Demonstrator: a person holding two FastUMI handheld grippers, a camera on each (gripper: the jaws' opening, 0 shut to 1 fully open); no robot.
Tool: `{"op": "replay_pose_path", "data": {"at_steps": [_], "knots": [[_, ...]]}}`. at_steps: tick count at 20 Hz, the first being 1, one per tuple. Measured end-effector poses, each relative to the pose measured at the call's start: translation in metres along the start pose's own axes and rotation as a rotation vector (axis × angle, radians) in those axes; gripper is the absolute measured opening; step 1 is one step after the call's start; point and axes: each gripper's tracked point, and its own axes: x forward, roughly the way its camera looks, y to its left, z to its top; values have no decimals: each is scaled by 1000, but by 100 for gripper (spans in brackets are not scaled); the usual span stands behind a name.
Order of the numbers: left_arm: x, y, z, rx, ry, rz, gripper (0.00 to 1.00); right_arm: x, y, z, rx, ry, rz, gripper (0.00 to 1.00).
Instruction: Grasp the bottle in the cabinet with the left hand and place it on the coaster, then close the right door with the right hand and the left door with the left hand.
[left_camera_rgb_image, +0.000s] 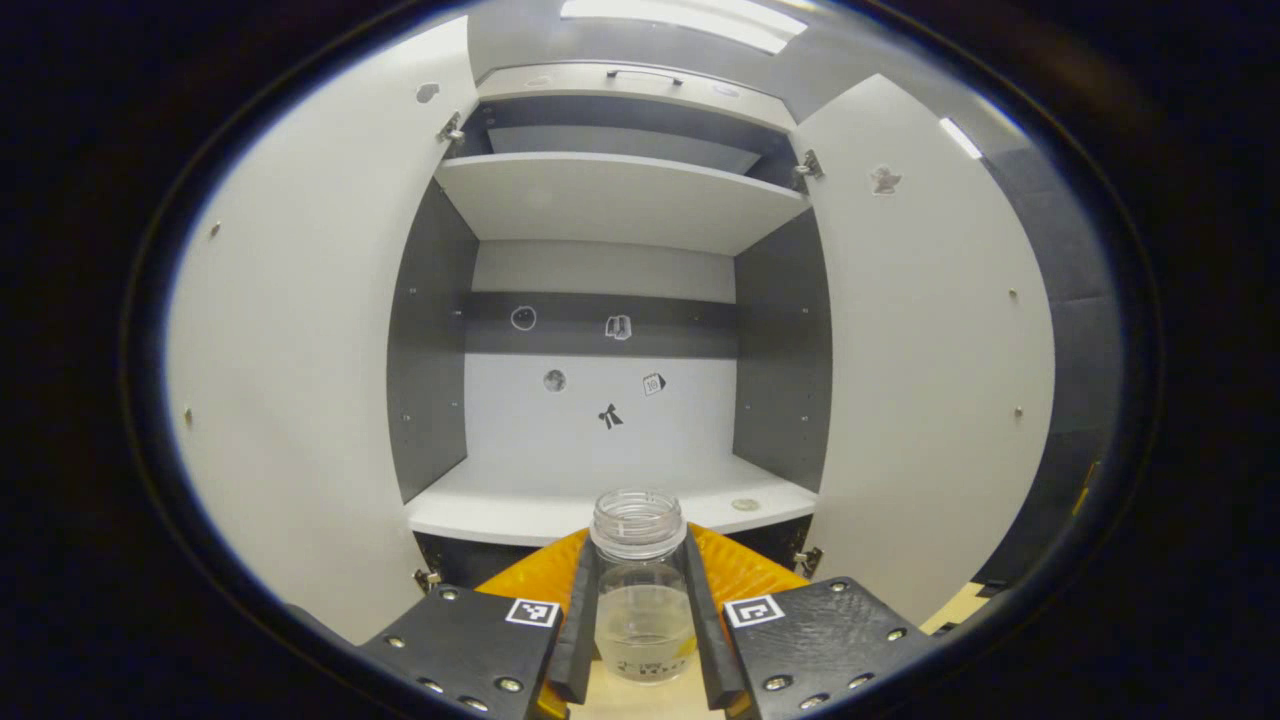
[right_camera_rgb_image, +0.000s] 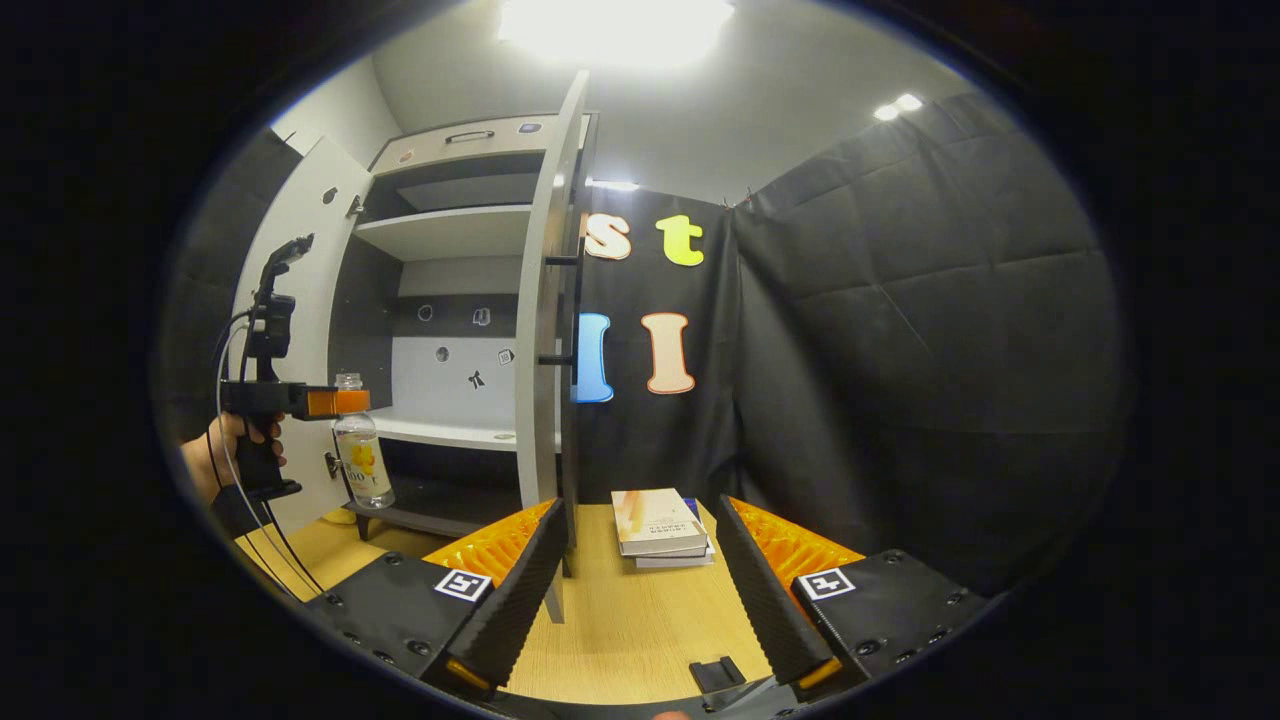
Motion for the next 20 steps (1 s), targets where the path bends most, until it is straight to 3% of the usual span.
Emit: {"op": "replay_pose_path", "data": {"at_steps": [20], "knots": [[-50, -17, -153, -41, 121, -60, 45, -9, 16, -37, -42, 68, 21, 95]]}}
